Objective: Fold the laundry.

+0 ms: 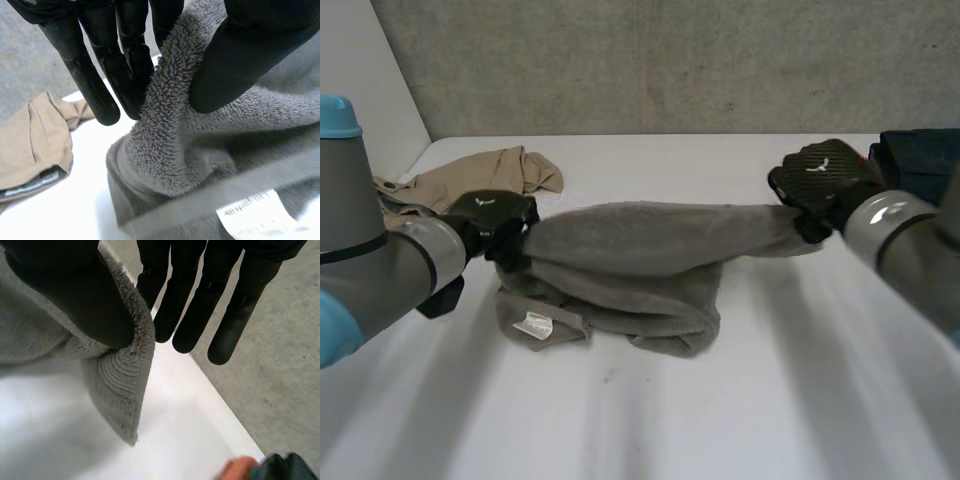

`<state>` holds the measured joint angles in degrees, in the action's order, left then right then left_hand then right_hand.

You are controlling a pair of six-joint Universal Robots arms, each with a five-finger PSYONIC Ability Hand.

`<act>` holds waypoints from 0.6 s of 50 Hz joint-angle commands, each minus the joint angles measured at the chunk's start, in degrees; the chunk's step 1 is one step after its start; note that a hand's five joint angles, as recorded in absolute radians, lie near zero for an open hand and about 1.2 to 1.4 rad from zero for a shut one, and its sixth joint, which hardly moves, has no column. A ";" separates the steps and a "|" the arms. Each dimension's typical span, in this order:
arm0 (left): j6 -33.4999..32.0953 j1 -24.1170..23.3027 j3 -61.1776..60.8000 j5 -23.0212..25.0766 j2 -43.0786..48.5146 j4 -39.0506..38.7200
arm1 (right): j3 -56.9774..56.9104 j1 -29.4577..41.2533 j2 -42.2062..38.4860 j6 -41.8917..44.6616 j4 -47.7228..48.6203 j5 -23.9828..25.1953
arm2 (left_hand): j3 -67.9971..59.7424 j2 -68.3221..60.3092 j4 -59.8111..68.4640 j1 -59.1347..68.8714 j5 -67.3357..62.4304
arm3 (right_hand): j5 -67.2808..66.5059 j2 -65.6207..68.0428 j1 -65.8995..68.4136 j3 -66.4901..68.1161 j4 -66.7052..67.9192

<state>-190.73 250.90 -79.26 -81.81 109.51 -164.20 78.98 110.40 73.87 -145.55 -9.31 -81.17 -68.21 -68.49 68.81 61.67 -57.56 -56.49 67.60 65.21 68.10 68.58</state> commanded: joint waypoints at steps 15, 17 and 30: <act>-12.65 -3.14 20.63 -1.42 14.77 -30.71 | -28.87 1.57 -20.70 5.55 3.39 -8.83 | -11.79 -11.51 11.19 18.33 -12.44 | -13.51 12.40 14.79 11.90 11.42; -12.83 -3.31 22.13 -1.51 14.59 -36.95 | -30.55 1.83 -19.48 2.82 15.33 -8.91 | -11.79 -11.51 11.19 18.33 -12.44 | -13.51 12.40 14.79 11.90 11.42; -12.30 -4.19 15.64 -3.62 10.82 -59.49 | -22.38 2.80 -12.00 -1.84 41.66 -8.91 | -11.79 -11.51 11.19 18.33 -12.44 | -13.51 12.40 14.79 11.90 11.42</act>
<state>-203.13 247.08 -57.53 -84.82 122.23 -222.91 52.89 112.52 60.86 -147.20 31.84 -90.44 -68.41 -68.62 68.83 61.67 -57.57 -57.08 67.60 65.21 68.24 68.67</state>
